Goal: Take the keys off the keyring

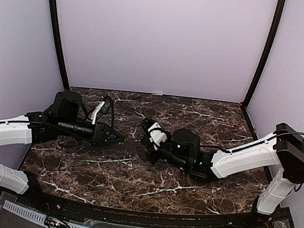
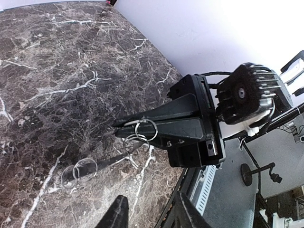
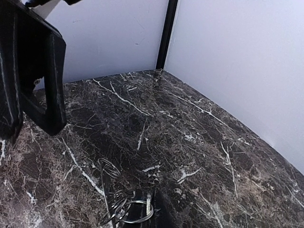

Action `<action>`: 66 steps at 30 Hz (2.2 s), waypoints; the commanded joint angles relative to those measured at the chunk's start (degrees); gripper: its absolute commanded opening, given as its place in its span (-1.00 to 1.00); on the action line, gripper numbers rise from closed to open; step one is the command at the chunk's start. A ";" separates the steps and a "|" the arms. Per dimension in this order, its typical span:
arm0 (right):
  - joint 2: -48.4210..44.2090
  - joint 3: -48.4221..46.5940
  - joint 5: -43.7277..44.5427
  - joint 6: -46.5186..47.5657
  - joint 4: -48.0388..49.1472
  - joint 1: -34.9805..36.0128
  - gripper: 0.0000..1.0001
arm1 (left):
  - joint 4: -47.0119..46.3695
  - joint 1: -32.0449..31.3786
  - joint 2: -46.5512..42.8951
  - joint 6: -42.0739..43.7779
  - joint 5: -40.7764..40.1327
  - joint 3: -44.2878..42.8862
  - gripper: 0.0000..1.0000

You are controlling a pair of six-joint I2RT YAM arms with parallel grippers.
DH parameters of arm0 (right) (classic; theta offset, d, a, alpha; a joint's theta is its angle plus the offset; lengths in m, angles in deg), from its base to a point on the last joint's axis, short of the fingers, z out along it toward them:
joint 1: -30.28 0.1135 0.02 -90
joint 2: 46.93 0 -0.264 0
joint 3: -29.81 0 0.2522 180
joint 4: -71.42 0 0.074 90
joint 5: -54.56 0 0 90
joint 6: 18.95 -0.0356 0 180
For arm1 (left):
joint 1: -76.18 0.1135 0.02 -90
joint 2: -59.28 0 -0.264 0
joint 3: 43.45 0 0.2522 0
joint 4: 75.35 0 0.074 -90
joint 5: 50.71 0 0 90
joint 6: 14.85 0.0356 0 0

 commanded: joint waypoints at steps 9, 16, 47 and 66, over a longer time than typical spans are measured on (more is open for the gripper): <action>-0.52 -6.40 3.94 -10.85 -10.48 0.14 -1.00 | -7.91 -5.06 0.28 -0.90 -7.19 0.31 -0.28; -0.44 -7.66 3.94 -13.48 -12.29 0.14 -1.00 | -8.06 -8.63 5.31 -0.58 -15.00 -2.03 -0.42; -0.11 -9.91 3.97 -14.55 -15.30 0.14 -1.00 | -5.24 -12.38 14.04 9.08 -29.26 -8.35 -0.48; -1.20 -10.49 3.67 -13.33 -16.74 0.14 -1.00 | -2.31 -13.53 14.58 10.64 -32.33 -8.95 -1.00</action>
